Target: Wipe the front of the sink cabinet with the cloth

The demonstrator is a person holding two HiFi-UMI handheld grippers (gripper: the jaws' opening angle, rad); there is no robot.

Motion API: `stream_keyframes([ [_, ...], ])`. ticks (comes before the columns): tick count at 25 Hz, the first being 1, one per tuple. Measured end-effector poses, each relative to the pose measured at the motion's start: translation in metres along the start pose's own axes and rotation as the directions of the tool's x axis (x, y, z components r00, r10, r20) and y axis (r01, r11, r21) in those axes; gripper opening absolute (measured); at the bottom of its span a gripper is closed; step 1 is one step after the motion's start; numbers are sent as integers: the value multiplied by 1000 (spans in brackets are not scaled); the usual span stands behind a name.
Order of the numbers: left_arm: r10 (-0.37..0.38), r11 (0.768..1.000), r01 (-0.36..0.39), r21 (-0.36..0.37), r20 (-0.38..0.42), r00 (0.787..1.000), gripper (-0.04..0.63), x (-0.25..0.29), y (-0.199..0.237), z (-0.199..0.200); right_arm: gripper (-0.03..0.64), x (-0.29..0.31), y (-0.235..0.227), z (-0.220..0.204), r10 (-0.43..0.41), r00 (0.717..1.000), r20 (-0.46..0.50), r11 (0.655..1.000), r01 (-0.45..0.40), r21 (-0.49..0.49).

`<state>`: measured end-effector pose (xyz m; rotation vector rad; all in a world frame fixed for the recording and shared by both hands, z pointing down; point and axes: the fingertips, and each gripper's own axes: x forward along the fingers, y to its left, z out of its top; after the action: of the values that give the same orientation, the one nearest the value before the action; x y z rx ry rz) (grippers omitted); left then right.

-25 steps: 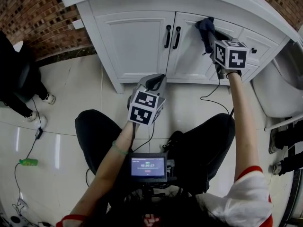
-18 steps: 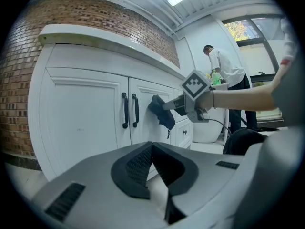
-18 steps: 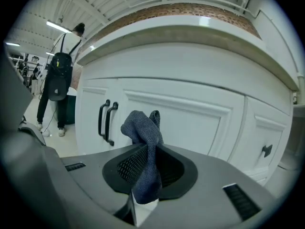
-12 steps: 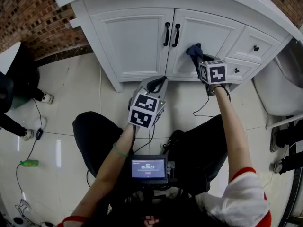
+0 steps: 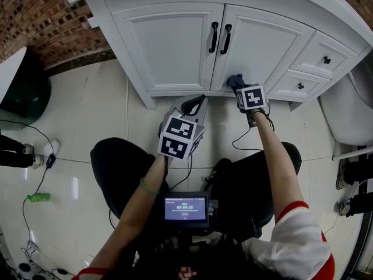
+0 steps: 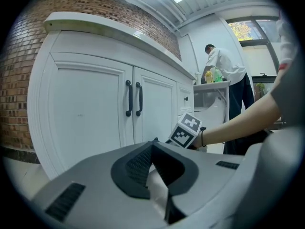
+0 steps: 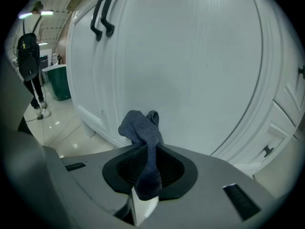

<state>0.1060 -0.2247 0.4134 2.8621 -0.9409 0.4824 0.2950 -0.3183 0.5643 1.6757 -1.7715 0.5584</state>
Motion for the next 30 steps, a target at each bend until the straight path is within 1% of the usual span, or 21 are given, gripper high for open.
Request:
stream_keyframes([
  [3, 4, 1000, -4, -1, -7, 1000, 21, 3, 4, -6, 63, 16, 1, -19, -15, 998, -63, 1000, 16, 13],
  [6, 4, 1000, -4, -5, -13, 1000, 20, 5, 7, -11, 63, 29, 1, -31, -20, 995, -100, 1000, 22, 16],
  [10, 11, 1000, -11, -22, -26, 1000, 21, 6, 15, -17, 63, 33, 0, -35, -15, 992, -127, 1000, 13, -15],
  [12, 20, 999, -20, -31, -23, 1000, 20, 7, 19, -17, 63, 27, 0, -28, 5, 994, -110, 1000, -8, -30],
  [16, 19, 1000, -19, -24, -3, 1000, 20, 7, 16, -9, 63, -7, -10, 2, 39, 999, -6, 996, -39, -79],
  [19, 3, 1000, -3, -16, 4, 1000, 20, 8, 7, -3, 63, -47, -32, 28, 22, 996, 86, 998, -17, -64],
  [21, -7, 1000, 7, -4, 9, 1000, 20, 8, -1, 2, 63, -78, -51, 48, 0, 988, 152, 999, 8, -47],
  [25, -23, 1000, 22, 21, 30, 999, 20, 8, -16, 17, 63, -141, -86, 91, -55, 959, 278, 997, 65, -28],
  [30, -40, 997, 37, 63, 52, 998, 20, 7, -36, 34, 63, -208, -114, 140, -96, 905, 415, 994, 110, -11],
])
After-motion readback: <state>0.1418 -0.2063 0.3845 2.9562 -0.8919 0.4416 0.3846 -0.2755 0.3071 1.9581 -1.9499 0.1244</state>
